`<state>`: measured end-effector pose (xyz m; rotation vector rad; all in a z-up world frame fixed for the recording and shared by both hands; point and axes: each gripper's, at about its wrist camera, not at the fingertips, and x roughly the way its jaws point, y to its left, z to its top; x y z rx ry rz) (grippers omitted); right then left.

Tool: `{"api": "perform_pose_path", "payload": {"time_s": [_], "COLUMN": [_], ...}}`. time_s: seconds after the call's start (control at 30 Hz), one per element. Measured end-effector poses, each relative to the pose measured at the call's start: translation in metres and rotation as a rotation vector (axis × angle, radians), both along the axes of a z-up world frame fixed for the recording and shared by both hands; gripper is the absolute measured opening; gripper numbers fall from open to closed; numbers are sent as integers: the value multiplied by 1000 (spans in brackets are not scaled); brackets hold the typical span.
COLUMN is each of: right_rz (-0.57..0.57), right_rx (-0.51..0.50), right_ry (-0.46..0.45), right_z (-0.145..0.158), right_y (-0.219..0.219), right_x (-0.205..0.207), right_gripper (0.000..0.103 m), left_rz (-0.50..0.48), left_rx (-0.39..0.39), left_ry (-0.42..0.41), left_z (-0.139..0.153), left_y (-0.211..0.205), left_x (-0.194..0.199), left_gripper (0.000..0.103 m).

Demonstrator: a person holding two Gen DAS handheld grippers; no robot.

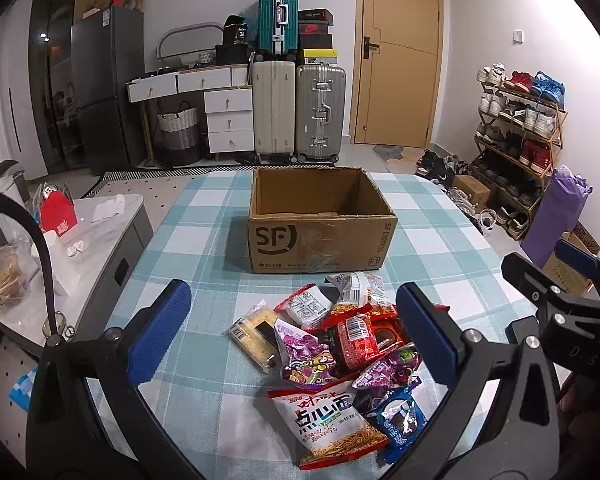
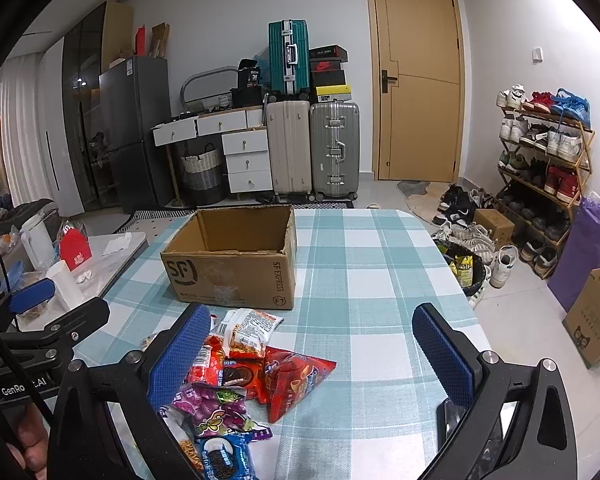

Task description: Organize snacks

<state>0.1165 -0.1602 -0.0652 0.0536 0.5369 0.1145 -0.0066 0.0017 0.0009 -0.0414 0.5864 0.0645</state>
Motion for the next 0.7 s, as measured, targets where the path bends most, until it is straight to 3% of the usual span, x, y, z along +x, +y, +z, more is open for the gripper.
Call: {"api": "perform_pose_path", "payload": {"time_s": [0.7], "right_rz": [16], "right_rx": [-6], "right_ry": [1], "right_z": [-1], "right_y": [5], "right_x": [-1], "right_gripper": [103], "left_rz": [12], "left_rx": [-10], "left_ry": [-14], "left_z": [0], "left_y": [2], "left_x": [-4], "left_gripper": [102]}}
